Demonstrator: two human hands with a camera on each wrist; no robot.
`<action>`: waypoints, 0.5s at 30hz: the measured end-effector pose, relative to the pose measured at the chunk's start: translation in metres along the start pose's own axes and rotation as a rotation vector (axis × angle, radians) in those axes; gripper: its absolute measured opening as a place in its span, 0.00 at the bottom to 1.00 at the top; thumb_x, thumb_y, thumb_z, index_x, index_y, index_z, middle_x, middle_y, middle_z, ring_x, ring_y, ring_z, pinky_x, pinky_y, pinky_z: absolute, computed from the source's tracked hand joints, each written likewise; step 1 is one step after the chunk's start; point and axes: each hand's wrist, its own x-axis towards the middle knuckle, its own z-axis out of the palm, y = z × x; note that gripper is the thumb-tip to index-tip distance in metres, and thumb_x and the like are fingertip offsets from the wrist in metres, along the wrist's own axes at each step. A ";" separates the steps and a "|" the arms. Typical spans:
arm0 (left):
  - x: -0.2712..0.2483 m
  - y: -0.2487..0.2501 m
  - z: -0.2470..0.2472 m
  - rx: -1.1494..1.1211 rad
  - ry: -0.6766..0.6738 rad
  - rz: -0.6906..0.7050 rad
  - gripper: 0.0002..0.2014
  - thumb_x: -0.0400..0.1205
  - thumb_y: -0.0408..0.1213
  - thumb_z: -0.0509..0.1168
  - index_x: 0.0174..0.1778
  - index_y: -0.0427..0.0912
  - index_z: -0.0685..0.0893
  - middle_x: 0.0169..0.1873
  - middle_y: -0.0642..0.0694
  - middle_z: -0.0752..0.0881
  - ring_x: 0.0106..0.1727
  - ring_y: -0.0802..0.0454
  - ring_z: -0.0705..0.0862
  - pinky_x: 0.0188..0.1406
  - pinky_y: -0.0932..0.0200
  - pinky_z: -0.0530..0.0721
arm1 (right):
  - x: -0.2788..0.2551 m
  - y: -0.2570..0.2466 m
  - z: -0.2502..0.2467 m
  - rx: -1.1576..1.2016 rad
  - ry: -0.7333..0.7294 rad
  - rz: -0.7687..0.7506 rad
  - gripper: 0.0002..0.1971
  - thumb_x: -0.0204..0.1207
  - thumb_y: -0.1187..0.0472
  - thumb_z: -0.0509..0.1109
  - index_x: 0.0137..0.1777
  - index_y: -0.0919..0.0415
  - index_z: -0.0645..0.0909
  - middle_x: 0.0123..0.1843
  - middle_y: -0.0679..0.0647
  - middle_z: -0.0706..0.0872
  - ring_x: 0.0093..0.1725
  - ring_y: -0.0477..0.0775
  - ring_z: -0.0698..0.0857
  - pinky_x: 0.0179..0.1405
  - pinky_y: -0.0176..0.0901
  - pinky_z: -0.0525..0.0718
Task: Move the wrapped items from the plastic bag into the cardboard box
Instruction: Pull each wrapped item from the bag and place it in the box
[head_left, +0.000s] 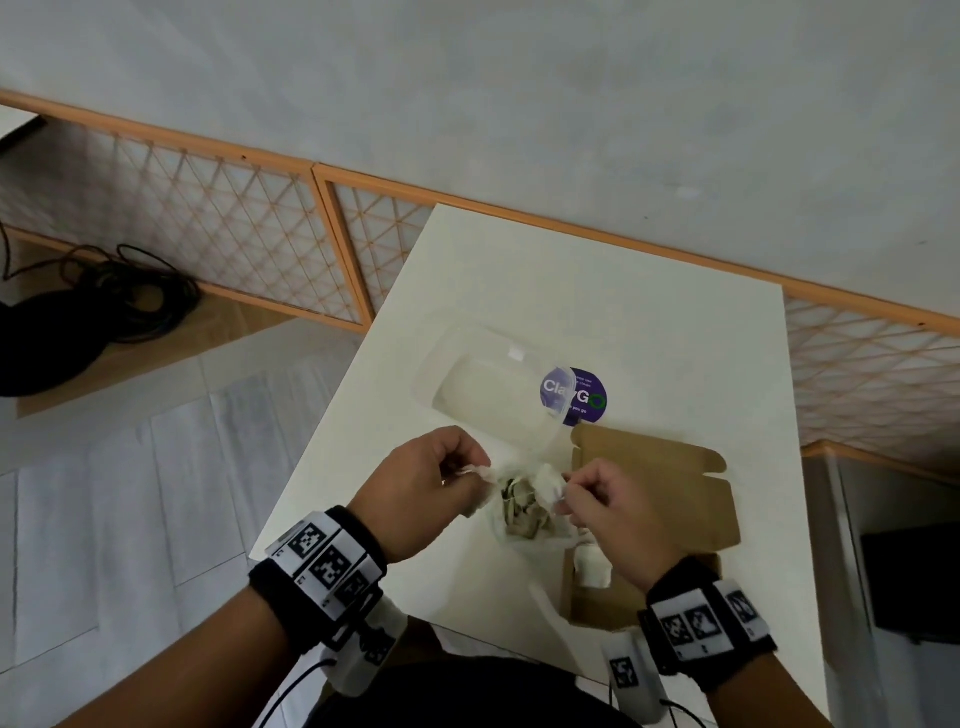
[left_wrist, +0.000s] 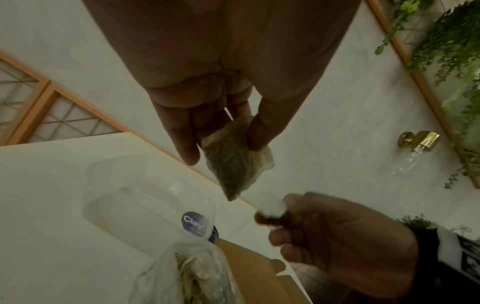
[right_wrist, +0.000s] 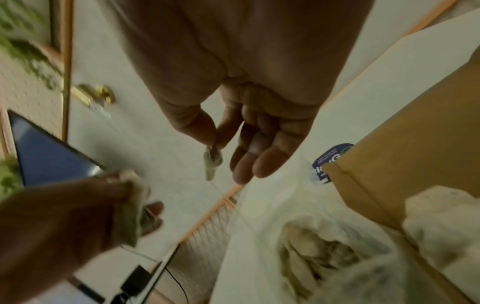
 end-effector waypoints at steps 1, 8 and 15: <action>0.001 0.002 0.003 -0.014 -0.023 -0.001 0.04 0.80 0.35 0.70 0.45 0.49 0.85 0.36 0.46 0.92 0.38 0.46 0.92 0.50 0.39 0.91 | -0.007 -0.007 -0.007 0.077 -0.015 0.007 0.05 0.85 0.68 0.69 0.45 0.63 0.80 0.45 0.60 0.93 0.46 0.56 0.92 0.44 0.43 0.88; 0.008 0.026 0.026 -0.251 -0.212 0.081 0.03 0.78 0.34 0.71 0.44 0.47 0.87 0.60 0.54 0.91 0.33 0.48 0.77 0.41 0.52 0.80 | -0.041 -0.047 -0.033 0.343 -0.028 -0.115 0.05 0.86 0.74 0.64 0.47 0.71 0.79 0.38 0.68 0.91 0.36 0.54 0.89 0.39 0.41 0.88; 0.023 0.052 0.035 -0.384 -0.268 0.155 0.04 0.78 0.37 0.75 0.46 0.45 0.90 0.47 0.35 0.91 0.42 0.43 0.85 0.45 0.45 0.83 | -0.049 -0.051 -0.044 0.255 0.065 -0.226 0.04 0.84 0.73 0.68 0.48 0.70 0.82 0.35 0.60 0.90 0.36 0.53 0.87 0.40 0.39 0.87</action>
